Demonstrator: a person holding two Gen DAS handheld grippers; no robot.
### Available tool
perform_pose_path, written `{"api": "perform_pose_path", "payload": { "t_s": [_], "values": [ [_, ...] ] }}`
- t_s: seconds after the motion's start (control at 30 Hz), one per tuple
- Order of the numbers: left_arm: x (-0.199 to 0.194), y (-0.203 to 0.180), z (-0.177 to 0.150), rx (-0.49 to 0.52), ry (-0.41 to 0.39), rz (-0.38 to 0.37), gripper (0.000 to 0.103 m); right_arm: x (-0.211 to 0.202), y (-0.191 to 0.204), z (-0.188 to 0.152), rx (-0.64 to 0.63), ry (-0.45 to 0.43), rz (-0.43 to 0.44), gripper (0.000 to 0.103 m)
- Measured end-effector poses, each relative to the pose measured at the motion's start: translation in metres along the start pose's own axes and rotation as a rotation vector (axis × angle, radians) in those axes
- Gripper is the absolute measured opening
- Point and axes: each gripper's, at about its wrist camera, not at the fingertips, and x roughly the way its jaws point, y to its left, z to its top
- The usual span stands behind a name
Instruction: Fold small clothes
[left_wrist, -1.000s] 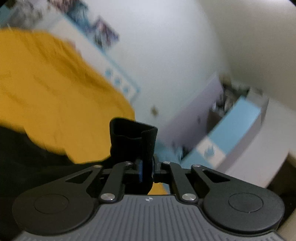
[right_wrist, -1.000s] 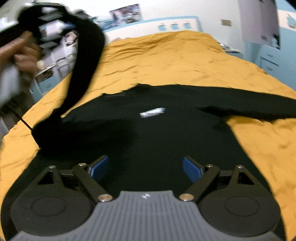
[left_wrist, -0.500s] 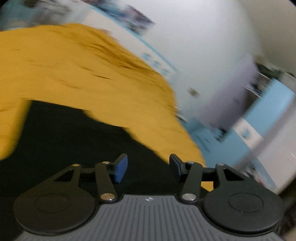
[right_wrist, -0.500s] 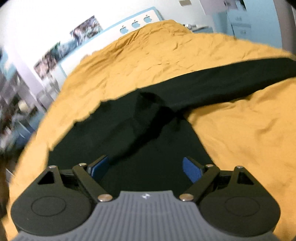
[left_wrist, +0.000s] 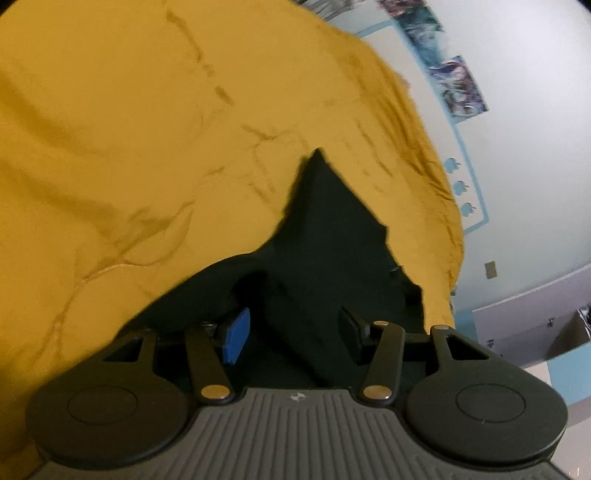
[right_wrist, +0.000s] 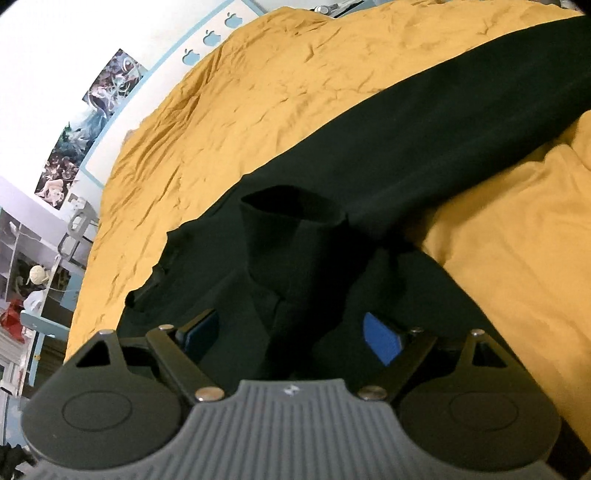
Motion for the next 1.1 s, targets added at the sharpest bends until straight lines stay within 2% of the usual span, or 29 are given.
{"api": "perform_pose_path", "payload": {
  "t_s": [0.17, 0.33, 0.4, 0.43, 0.47, 0.5, 0.53, 0.6, 0.67, 0.73, 0.77, 0.83, 0.87, 0.9, 0.97, 1.03, 1.1],
  "values": [
    [0.015, 0.007, -0.002, -0.003, -0.014, 0.025, 0.06, 0.009, 0.001, 0.001, -0.015, -0.009, -0.006, 0.083],
    [0.028, 0.014, 0.0, -0.094, -0.083, -0.063, 0.06, 0.016, -0.001, 0.001, 0.022, -0.028, -0.018, 0.083],
    [0.024, 0.016, 0.001, -0.098, -0.108, -0.074, 0.04, 0.021, 0.004, 0.002, 0.021, -0.044, -0.025, 0.082],
    [0.02, 0.017, 0.002, -0.101, -0.125, -0.073, 0.018, 0.023, 0.006, 0.002, 0.022, -0.053, -0.032, 0.071],
    [0.014, 0.022, 0.003, -0.117, -0.149, -0.089, 0.014, 0.025, 0.009, 0.003, 0.019, -0.057, -0.035, 0.054],
    [0.009, 0.024, 0.004, -0.135, -0.175, -0.117, 0.013, 0.026, 0.012, 0.004, 0.013, -0.051, -0.033, 0.012],
    [0.002, 0.026, 0.006, -0.13, -0.202, -0.135, 0.012, 0.027, 0.016, 0.005, 0.0, -0.038, -0.032, 0.011],
    [-0.008, 0.027, 0.005, -0.102, -0.251, -0.148, 0.012, 0.02, 0.025, 0.005, -0.024, -0.06, -0.007, 0.011],
    [-0.009, 0.03, 0.004, -0.098, -0.254, -0.141, 0.012, 0.002, 0.033, 0.002, -0.049, -0.127, 0.037, 0.01],
    [0.0, 0.038, 0.004, -0.123, -0.233, -0.109, 0.012, -0.006, 0.03, -0.001, -0.035, -0.138, -0.002, 0.01],
    [0.006, 0.041, 0.004, -0.135, -0.219, -0.092, 0.012, -0.003, 0.021, -0.003, -0.016, -0.106, -0.05, 0.011],
    [0.013, 0.043, 0.004, -0.134, -0.197, -0.063, 0.012, 0.01, 0.002, -0.01, 0.015, -0.016, -0.094, 0.01],
    [0.014, 0.042, 0.005, -0.127, -0.194, -0.061, 0.013, 0.016, -0.011, -0.015, 0.044, 0.027, -0.106, 0.008],
    [0.012, 0.04, 0.006, -0.121, -0.187, -0.058, 0.015, 0.015, -0.02, -0.019, 0.066, 0.033, -0.078, 0.009],
    [0.009, 0.034, 0.009, -0.104, -0.165, -0.049, 0.017, 0.004, -0.024, -0.022, 0.067, 0.013, -0.05, 0.019],
    [0.001, 0.029, 0.011, -0.089, -0.146, -0.028, 0.017, -0.009, -0.019, -0.022, 0.055, -0.017, -0.087, 0.035],
    [-0.01, 0.024, 0.01, -0.054, -0.132, -0.015, 0.017, -0.028, -0.011, -0.019, 0.014, -0.083, -0.124, 0.048]
  ]
}}
